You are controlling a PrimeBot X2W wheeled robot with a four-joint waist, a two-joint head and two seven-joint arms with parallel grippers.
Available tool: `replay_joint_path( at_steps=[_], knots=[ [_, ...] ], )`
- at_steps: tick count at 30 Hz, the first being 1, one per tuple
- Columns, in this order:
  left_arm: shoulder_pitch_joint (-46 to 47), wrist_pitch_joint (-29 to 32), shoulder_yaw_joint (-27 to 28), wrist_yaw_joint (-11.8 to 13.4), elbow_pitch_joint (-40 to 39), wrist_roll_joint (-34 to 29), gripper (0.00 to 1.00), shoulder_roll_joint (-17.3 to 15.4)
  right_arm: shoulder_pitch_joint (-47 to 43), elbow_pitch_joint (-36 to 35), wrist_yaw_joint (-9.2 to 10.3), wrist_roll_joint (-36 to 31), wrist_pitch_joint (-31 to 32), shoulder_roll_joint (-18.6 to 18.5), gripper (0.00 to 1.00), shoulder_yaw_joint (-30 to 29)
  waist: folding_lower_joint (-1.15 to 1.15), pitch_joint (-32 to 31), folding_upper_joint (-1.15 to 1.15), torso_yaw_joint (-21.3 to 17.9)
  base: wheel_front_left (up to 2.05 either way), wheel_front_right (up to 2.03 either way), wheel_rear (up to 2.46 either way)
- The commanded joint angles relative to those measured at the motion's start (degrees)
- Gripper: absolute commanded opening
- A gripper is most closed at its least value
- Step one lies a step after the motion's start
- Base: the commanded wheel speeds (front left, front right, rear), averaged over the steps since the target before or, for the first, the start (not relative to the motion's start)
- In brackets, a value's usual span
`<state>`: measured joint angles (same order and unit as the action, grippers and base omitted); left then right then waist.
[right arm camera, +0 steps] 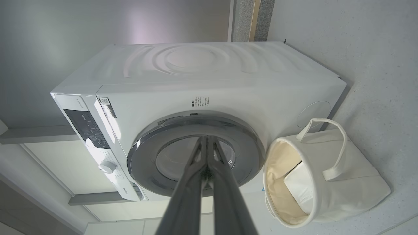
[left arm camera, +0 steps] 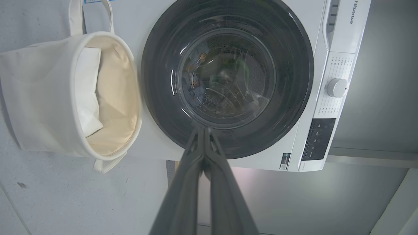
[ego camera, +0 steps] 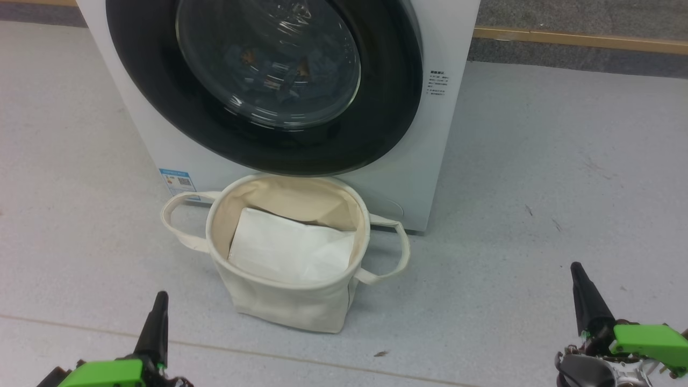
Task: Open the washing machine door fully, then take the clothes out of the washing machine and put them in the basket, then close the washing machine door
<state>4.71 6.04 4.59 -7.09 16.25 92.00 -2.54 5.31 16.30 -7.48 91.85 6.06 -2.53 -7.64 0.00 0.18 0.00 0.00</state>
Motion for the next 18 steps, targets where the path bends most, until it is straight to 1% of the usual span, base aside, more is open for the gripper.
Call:
replay_joint_path(
  at_steps=[1,18],
  knots=[
    [1.47,0.43,1.91,-0.40,-2.23,0.19,0.00,-0.33,0.87,-2.28,-0.01,0.34,0.41,-0.34,0.00,1.15,0.00,0.00,0.00,0.00,0.00,0.00,0.00],
    [1.47,0.43,1.91,-0.40,-2.23,0.19,0.00,-0.33,0.87,-2.28,-0.01,0.34,0.41,-0.34,0.00,1.15,0.00,0.00,0.00,0.00,0.00,0.00,0.00]
  ],
)
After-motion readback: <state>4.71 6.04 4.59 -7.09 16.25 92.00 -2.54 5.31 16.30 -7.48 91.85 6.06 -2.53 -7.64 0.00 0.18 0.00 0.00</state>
